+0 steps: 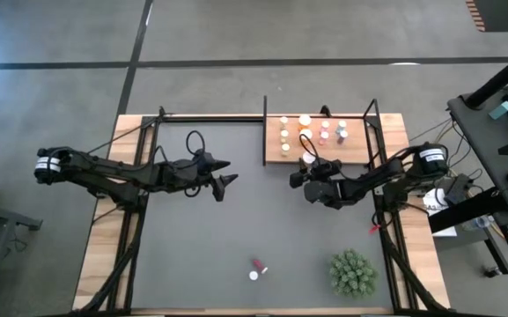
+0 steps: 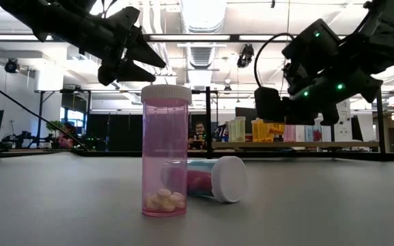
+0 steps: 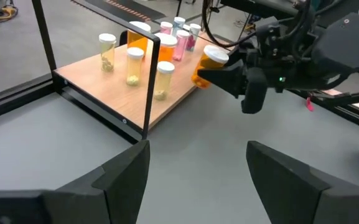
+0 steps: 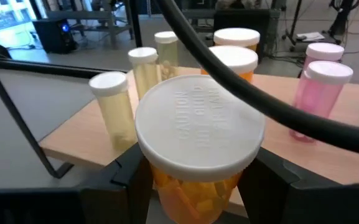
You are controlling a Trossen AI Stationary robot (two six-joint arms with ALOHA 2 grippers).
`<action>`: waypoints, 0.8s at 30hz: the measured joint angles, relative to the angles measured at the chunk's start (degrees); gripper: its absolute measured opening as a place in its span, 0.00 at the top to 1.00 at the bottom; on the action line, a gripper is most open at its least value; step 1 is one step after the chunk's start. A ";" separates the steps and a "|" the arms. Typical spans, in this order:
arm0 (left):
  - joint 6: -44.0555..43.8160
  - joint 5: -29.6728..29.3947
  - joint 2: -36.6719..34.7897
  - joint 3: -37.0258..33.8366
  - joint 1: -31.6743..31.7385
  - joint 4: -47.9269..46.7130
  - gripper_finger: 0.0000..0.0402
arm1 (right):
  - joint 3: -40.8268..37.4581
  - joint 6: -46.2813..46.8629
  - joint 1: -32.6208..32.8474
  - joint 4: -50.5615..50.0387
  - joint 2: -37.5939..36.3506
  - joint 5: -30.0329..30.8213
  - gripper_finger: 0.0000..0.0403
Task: Pick and place medicine bottles onto shelf by color
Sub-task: Put the orange medicine bottle on the shelf aligned with the other orange medicine bottle
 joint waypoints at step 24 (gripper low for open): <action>-0.06 -0.16 0.00 -0.11 0.00 -0.10 0.38 | 1.19 -1.14 -7.62 -0.06 1.70 -5.58 0.55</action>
